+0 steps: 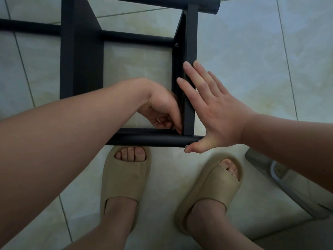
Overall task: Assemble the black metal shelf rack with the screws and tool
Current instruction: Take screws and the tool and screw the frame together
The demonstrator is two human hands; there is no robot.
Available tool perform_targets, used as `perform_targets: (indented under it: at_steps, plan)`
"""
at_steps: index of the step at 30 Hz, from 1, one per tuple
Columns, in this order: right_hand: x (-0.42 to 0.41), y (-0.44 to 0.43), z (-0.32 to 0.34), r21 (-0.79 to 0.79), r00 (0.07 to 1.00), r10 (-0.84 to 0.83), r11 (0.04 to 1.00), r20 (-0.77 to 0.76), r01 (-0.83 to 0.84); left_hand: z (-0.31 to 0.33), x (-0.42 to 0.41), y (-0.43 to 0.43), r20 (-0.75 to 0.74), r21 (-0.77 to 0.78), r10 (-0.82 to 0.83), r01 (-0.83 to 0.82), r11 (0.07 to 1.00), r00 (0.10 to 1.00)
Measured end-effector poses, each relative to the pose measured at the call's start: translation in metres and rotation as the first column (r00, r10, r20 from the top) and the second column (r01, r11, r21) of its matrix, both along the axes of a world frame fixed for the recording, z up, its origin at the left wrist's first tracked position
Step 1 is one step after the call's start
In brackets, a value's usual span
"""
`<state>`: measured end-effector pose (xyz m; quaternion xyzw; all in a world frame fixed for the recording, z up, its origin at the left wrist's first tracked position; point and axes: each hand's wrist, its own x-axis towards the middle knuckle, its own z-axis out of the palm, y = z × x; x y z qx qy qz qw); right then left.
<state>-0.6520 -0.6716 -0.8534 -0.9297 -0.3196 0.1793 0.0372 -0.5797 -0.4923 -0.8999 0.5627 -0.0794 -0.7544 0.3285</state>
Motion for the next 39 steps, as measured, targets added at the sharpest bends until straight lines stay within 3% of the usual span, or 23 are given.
perform_targets:
  at_steps: [6,18,23,39]
  plan:
    - [0.0,0.0,-0.002,0.01,1.0,0.003,1.0,0.008,-0.003,-0.003,-0.004,0.003,-0.028,0.037,0.022,-0.021,0.999,0.999]
    - [0.0,0.0,-0.003,0.012,1.0,0.002,1.0,0.0,-0.002,-0.002,-0.002,0.007,-0.035,-0.03,0.086,-0.087,0.996,0.996]
    - [0.0,0.0,-0.002,0.023,1.0,0.0,1.0,0.004,0.0,0.0,-0.003,0.001,0.02,-0.001,0.033,-0.033,0.999,0.999]
    - [0.017,-0.006,0.002,-0.05,0.999,0.046,0.998,-0.014,-0.047,0.003,0.001,-0.001,0.019,-0.05,0.171,-0.17,0.984,0.985]
